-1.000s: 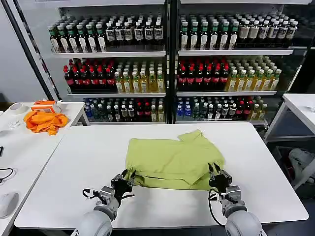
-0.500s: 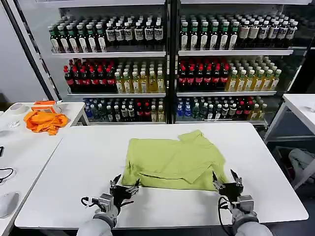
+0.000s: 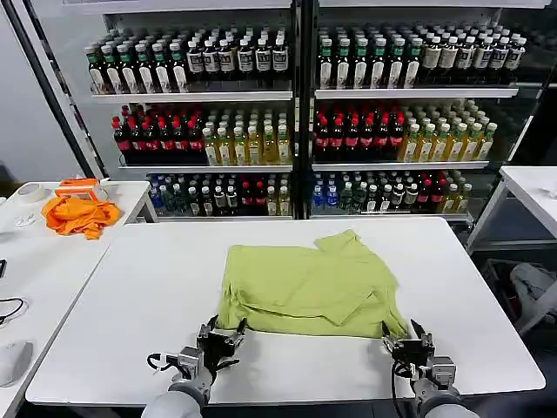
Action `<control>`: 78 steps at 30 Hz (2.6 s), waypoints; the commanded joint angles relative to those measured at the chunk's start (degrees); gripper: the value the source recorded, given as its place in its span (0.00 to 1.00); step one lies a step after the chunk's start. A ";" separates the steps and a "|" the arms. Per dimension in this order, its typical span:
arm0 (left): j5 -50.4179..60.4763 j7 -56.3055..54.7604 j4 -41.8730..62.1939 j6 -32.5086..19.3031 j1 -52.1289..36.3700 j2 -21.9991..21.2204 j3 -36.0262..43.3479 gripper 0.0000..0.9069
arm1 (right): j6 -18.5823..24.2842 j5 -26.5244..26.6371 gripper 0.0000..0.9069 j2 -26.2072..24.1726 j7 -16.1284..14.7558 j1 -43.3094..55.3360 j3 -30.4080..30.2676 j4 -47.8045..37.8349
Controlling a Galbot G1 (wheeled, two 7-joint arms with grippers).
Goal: Fold and organize the clothes.
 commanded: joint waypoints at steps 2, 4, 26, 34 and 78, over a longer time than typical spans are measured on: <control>-0.05 0.23 0.33 0.14 0.57 -0.37 -0.09 0.08 | -0.24 1.93 0.00 -0.01 -0.05 0.31 -0.85 -1.32; -0.06 0.27 0.38 0.14 0.62 -0.42 -0.18 0.08 | -0.16 1.90 0.00 -0.07 -0.06 0.45 -0.84 -1.55; 3.27 1.98 -15.62 0.05 16.23 1.39 -2.29 0.07 | 0.39 1.42 0.00 -2.77 -0.97 -8.49 4.97 7.37; 6.85 2.45 -20.88 -1.03 25.24 0.92 -2.26 0.03 | 1.61 0.18 0.00 -5.18 -0.75 -19.19 9.56 12.92; -4.83 1.87 -8.08 4.78 -0.98 11.19 -7.12 1.00 | -4.33 10.39 1.00 -6.24 6.03 22.99 -9.85 -5.39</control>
